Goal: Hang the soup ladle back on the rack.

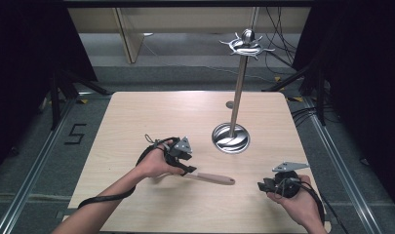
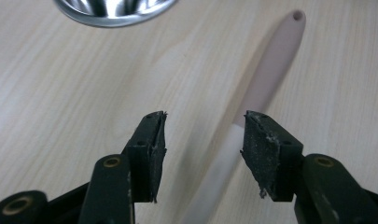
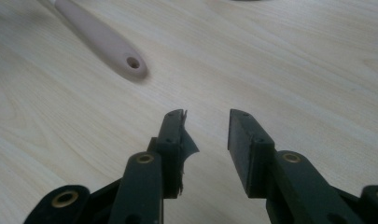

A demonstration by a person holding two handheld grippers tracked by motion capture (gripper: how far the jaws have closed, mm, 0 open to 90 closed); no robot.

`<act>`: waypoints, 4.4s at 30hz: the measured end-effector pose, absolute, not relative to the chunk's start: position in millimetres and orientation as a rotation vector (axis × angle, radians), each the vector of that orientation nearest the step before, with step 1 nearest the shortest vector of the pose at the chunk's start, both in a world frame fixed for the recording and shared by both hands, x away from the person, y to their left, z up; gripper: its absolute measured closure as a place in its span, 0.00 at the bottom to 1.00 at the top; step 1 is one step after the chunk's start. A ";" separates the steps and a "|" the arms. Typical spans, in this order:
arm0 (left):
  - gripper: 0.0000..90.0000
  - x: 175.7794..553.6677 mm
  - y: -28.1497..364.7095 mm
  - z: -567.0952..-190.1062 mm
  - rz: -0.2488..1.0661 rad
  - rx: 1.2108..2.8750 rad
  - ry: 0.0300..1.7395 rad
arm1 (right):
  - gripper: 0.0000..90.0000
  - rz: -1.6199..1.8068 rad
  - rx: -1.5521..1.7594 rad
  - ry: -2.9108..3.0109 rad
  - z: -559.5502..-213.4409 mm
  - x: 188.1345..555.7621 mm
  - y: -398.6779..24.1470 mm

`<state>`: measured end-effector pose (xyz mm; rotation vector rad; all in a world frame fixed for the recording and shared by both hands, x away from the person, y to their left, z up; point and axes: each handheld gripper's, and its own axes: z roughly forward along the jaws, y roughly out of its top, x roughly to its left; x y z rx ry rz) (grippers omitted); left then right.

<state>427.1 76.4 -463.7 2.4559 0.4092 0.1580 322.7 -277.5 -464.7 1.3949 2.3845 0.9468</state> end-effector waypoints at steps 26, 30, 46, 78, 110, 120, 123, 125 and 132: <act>0.66 424.6 42.5 -488.3 0.016 2.600 0.336 | 0.72 0.920 1.421 2.424 -464.4 320.0 -273.5; 0.69 424.7 40.8 -489.3 0.015 2.611 0.341 | 0.72 0.928 1.398 2.422 -465.8 321.4 -274.2; 0.82 415.2 30.6 -482.5 0.221 2.750 0.151 | 0.71 0.954 1.438 2.400 -467.8 320.0 -271.9; 0.85 395.8 117.3 -425.2 0.249 2.085 0.605 | 0.71 0.927 1.407 2.416 -466.8 320.7 -273.0; 0.85 391.4 143.8 -385.1 0.259 1.809 0.593 | 0.70 0.923 1.425 2.408 -465.5 319.5 -272.9; 0.85 397.6 137.4 -375.6 0.294 1.810 0.598 | 0.70 0.946 1.431 2.390 -466.3 319.3 -272.6; 0.85 399.9 135.8 -372.2 0.304 1.814 0.594 | 0.70 0.954 1.429 2.384 -466.8 319.5 -272.4; 0.85 400.9 134.9 -371.1 0.305 1.808 0.593 | 0.70 0.954 1.429 2.384 -466.7 319.4 -272.3; 0.85 410.6 130.5 -361.5 0.312 1.805 0.588 | 0.70 0.952 1.431 2.381 -466.4 319.4 -272.2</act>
